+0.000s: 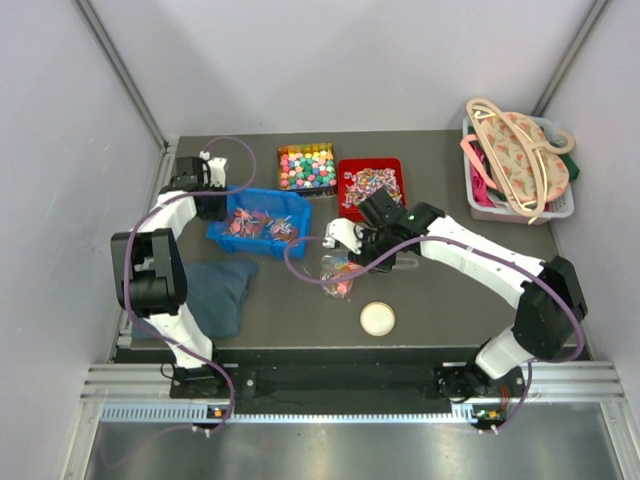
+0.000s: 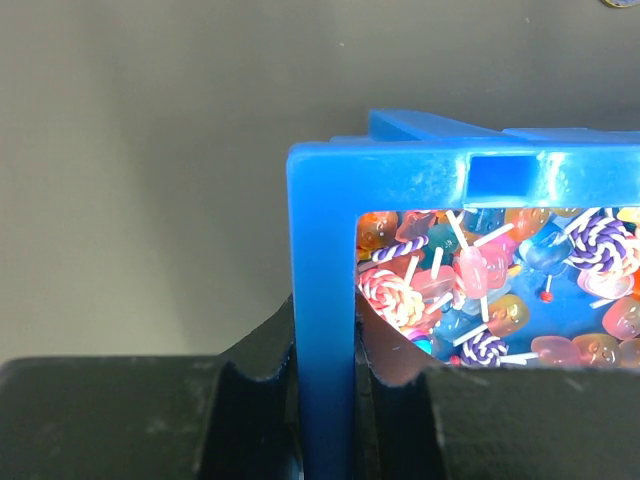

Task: Pack the candies
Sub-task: Place the fake candies in the packing bottle.

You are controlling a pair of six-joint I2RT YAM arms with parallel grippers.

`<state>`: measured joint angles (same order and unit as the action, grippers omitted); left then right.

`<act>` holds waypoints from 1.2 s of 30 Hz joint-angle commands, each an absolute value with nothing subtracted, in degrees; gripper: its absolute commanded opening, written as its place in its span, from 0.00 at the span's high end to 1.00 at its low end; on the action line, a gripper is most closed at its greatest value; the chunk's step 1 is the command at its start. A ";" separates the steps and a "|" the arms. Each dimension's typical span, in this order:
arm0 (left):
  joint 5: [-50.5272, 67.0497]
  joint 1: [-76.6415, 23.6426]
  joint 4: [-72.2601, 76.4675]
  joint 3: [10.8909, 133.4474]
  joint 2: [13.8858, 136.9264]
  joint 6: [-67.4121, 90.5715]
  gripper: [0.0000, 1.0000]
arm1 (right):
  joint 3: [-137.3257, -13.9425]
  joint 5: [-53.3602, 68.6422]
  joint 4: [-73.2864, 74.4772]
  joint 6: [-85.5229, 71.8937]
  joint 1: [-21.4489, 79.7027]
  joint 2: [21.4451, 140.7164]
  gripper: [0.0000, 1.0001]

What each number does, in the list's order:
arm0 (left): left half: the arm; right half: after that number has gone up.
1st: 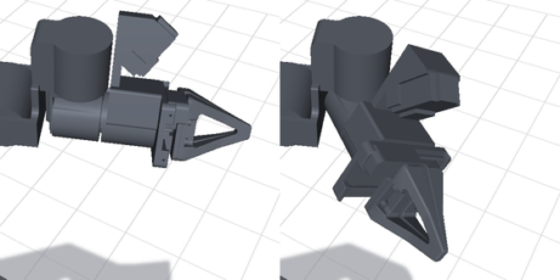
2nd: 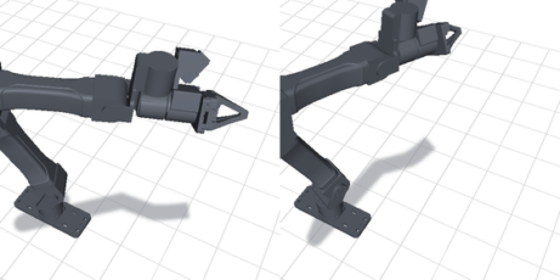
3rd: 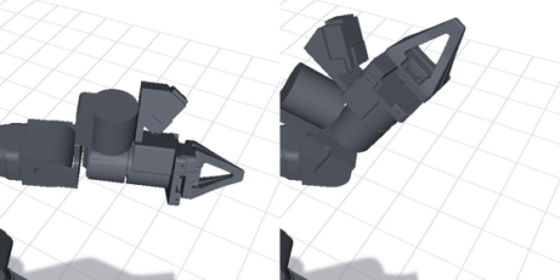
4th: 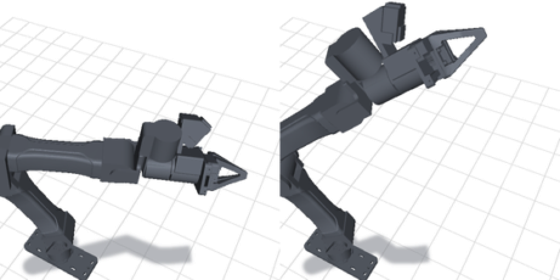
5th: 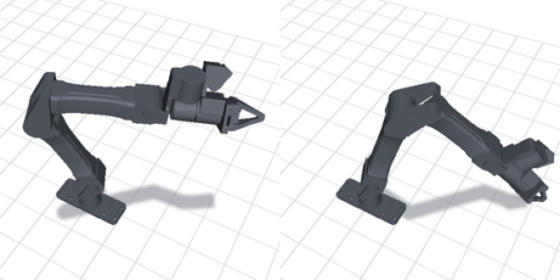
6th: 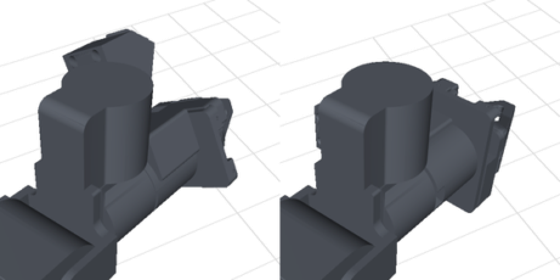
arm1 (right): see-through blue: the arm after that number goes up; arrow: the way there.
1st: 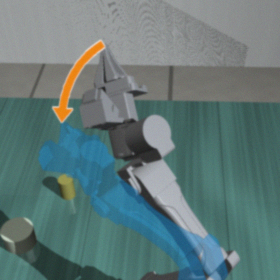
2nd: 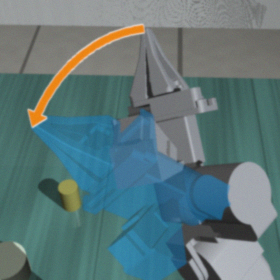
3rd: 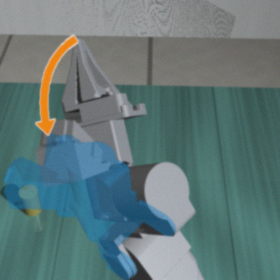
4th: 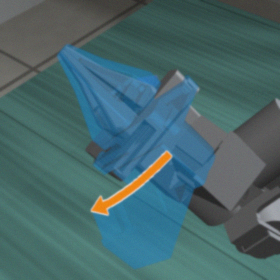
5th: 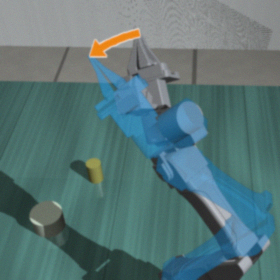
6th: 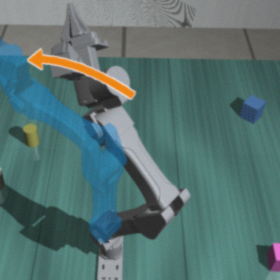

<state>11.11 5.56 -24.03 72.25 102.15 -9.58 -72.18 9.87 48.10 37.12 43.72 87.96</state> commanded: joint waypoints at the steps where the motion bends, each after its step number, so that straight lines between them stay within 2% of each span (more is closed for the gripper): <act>1: 10.90 6.33 -22.06 73.74 103.45 -11.60 1.00 | -71.72 6.16 49.74 40.16 43.42 84.64 1.00; 7: 10.90 6.50 -22.06 73.65 103.54 -11.60 1.00 | -72.51 2.11 52.82 42.54 43.33 84.64 1.00; 13: 11.16 6.59 -22.24 73.57 103.45 -11.34 0.95 | -73.21 -2.28 55.19 44.65 43.94 84.73 1.00; 24: 11.34 6.59 -22.50 73.56 103.54 -11.07 0.92 | -73.48 -10.18 56.78 46.23 49.30 84.81 1.00; 25: 11.34 6.59 -22.50 73.56 103.54 -11.16 0.89 | -73.48 -10.72 56.86 46.40 49.92 84.81 1.00; 30: 11.43 6.50 -22.67 73.65 103.27 -11.16 0.85 | -73.57 -13.70 56.51 47.19 51.06 85.52 1.00; 32: 11.43 6.50 -22.50 73.56 103.36 -11.16 0.79 | -73.65 -14.41 56.34 47.46 51.41 85.87 1.00; 36: 11.43 6.59 -22.67 73.56 103.36 -11.34 0.76 | -74.36 -14.68 56.69 47.55 51.94 86.22 1.00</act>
<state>11.27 6.04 -23.94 72.44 102.30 -10.44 -71.68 -12.36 55.77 46.63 51.03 87.07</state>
